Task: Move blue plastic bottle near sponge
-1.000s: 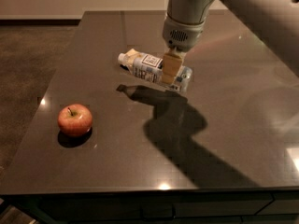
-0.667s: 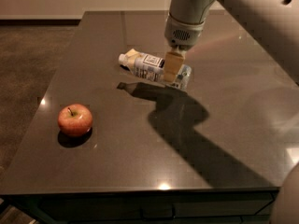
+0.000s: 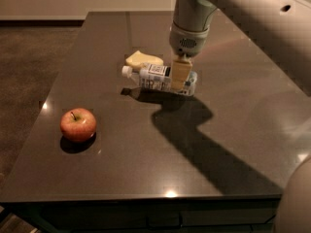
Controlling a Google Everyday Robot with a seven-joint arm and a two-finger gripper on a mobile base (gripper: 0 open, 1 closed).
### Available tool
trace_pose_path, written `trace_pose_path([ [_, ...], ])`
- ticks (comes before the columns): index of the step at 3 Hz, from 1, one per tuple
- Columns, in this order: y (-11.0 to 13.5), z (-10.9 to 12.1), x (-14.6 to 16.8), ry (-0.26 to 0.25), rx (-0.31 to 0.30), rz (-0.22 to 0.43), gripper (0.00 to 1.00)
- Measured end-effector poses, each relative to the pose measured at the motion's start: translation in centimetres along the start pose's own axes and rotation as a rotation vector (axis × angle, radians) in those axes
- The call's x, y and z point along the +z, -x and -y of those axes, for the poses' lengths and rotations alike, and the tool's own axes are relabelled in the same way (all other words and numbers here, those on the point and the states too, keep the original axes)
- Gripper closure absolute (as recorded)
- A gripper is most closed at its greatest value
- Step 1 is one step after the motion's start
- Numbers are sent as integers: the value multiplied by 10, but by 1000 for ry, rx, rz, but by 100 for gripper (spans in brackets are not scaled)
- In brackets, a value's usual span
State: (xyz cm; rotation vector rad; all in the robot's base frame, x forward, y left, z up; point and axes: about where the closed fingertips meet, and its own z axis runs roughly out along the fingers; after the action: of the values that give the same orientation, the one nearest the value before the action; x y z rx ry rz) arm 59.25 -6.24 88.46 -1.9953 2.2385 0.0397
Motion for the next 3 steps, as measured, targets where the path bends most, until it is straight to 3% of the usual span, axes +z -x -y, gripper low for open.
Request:
trace_pose_path([
  [2, -4, 7, 16, 3, -42, -65, 36],
  [3, -1, 11, 18, -11, -43, -54, 12],
])
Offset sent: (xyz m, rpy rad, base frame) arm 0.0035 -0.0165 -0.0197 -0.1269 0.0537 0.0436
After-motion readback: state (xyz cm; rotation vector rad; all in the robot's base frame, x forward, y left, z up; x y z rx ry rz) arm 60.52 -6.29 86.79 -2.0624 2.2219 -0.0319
